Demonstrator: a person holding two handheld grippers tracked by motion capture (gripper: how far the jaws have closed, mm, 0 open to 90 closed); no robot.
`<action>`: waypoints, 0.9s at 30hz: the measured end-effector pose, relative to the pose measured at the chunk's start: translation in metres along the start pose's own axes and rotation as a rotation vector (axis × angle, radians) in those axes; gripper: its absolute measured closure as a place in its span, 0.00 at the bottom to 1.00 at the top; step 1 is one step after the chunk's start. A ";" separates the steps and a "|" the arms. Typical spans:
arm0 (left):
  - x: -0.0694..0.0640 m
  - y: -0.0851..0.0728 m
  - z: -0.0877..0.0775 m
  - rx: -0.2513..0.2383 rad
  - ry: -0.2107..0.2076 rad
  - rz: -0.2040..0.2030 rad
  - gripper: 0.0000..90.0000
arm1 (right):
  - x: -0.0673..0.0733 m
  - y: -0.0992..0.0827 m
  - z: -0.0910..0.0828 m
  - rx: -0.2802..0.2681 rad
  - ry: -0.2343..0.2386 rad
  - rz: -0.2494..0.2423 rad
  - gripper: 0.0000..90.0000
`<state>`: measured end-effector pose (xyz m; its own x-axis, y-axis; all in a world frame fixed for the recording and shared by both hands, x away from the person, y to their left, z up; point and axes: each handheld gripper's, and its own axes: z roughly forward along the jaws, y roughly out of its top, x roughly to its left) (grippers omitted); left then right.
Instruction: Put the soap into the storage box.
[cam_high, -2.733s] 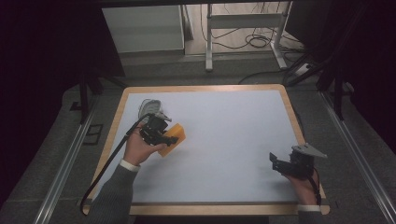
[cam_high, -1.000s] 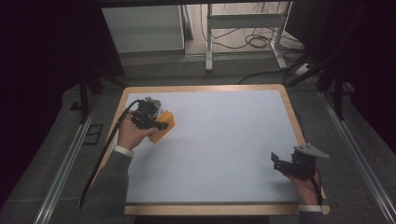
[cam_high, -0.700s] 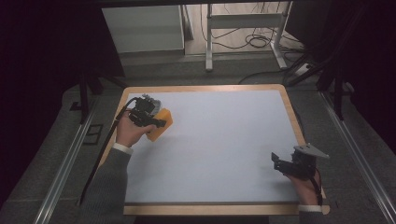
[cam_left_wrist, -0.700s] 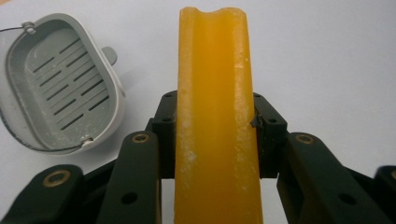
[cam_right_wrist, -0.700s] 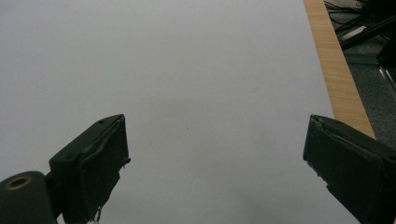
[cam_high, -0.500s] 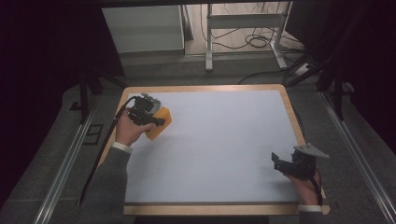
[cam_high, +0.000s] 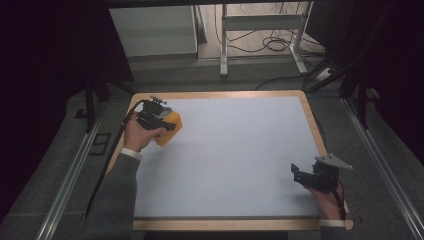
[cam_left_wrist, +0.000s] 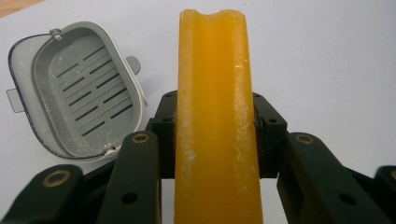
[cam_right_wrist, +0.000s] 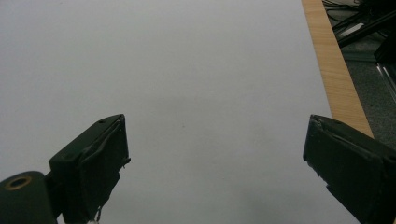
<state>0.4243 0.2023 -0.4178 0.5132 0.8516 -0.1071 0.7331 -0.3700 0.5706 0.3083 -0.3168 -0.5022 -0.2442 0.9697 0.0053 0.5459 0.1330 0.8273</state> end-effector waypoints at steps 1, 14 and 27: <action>0.000 0.000 0.000 -0.003 0.001 0.002 0.68 | 0.000 0.000 0.000 0.000 0.000 0.000 0.08; 0.011 0.007 -0.004 -0.014 0.020 -0.026 0.68 | 0.000 0.000 0.000 0.003 -0.001 0.003 0.08; 0.020 0.014 0.002 -0.004 0.017 -0.044 0.68 | 0.000 -0.001 0.002 0.011 -0.002 0.004 0.08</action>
<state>0.4461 0.2133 -0.4133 0.4729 0.8732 -0.1180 0.7528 -0.3309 0.5690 0.3094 -0.3169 -0.5041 -0.2401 0.9707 0.0071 0.5557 0.1314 0.8209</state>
